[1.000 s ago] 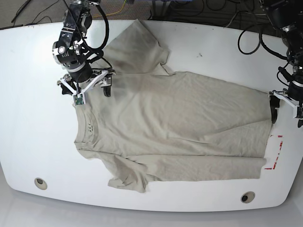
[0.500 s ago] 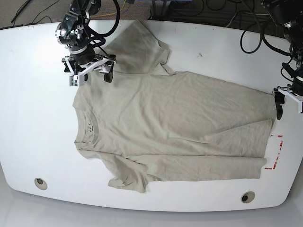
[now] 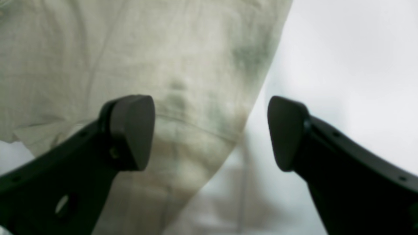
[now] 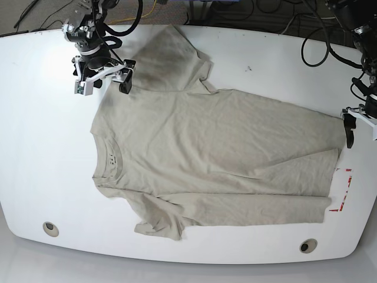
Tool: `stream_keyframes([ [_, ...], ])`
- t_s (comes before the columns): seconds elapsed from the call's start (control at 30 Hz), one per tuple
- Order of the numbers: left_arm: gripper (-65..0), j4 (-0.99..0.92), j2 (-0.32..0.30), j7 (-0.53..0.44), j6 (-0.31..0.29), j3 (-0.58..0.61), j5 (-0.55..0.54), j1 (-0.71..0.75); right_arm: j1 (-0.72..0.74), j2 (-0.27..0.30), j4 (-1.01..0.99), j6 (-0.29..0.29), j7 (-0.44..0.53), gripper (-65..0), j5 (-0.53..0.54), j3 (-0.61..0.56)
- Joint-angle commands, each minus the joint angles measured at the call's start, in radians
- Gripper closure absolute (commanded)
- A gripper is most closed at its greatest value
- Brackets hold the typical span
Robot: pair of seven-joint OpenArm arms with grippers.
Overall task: Layout the t-shirt on the table in an organized manner, then fold the t-shirt properly
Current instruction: 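Move both grippers across the shirt to its shoulder and sleeve edge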
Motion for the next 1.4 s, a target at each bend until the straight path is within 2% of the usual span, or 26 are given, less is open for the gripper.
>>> stream_keyframes([
  [0.0,-59.6,0.021,-0.019,-0.025,0.004,-0.007,-0.015,-0.011,-0.008,0.004,0.016,0.004,0.024,-51.6,0.017,0.002],
  [0.17,-59.6,0.021,-0.02,-0.025,0.004,-0.007,-0.015,-0.011,-0.022,0.001,-0.017,0.006,0.022,-51.6,0.026,0.002],
  [0.4,-59.6,0.021,-0.022,-0.025,0.004,-0.008,-0.015,-0.011,-0.047,0.007,-0.081,0.006,0.021,-51.6,0.115,-0.006],
  [0.53,-59.6,0.021,-0.022,-0.025,0.004,-0.008,-0.015,-0.011,-0.047,0.007,-0.092,0.007,0.021,-51.6,0.116,-0.007],
  [0.7,-59.6,0.021,-0.022,-0.025,0.002,-0.007,-0.015,-0.011,-0.062,0.012,-0.092,0.007,0.021,-51.6,0.112,-0.062],
  [0.9,-59.6,0.021,-0.022,-0.025,0.002,-0.007,-0.015,-0.011,-0.059,0.041,-0.09,0.004,0.021,-51.6,0.118,-0.119],
  [1.07,-59.6,0.021,-0.022,-0.025,0.002,-0.007,-0.015,-0.011,-0.053,0.039,-0.092,0.004,0.021,-51.5,0.118,-0.122],
  [1.17,-59.6,0.021,-0.022,-0.025,0.002,-0.007,-0.015,-0.011,-0.044,0.039,-0.095,0.006,0.021,-48.2,0.113,-0.122],
  [1.33,-59.6,0.021,-0.022,-0.025,0.002,-0.007,-0.015,-0.011,-0.038,0.052,-0.124,0.006,0.021,-28.3,0.115,-0.122],
  [1.37,-59.6,0.021,-0.022,-0.025,0.002,-0.007,-0.015,-0.011,-0.038,0.065,-0.132,0.006,0.021,-21.7,0.118,-0.122],
])
